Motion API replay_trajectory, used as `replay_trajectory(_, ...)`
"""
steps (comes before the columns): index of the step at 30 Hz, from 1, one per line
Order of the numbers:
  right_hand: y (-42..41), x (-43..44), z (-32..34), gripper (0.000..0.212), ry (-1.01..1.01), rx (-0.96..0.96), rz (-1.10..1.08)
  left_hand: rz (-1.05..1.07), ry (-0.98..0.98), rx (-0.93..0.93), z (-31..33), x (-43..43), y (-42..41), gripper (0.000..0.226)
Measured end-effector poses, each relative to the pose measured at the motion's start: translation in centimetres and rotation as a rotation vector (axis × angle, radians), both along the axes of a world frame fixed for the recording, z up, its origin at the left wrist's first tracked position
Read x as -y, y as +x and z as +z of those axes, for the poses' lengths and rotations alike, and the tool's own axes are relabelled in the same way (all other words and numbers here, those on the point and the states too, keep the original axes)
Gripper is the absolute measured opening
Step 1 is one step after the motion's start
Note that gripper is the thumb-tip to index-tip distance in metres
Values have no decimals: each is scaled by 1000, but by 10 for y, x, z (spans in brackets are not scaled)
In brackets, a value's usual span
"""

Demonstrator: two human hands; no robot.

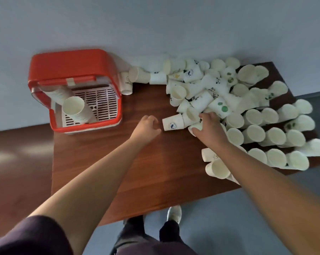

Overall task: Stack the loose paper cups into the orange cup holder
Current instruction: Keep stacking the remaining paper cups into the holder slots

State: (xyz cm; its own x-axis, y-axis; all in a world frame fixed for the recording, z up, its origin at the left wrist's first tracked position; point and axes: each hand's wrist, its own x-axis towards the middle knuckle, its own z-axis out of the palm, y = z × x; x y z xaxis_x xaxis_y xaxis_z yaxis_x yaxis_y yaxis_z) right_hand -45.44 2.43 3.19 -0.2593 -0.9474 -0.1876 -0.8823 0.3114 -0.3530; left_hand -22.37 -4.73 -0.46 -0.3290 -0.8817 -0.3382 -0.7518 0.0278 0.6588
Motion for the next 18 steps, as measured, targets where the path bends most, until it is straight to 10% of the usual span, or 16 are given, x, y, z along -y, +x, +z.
replay_trajectory(8, -27, 2, -27, 65, -17, 31, -40, -191, 2, 128, -37, 29, -84, 87)
replay_trajectory(18, -25, 25, -53, 29, -51, -33, 37, -189, -59, 96, -56, 22, -49, 70)
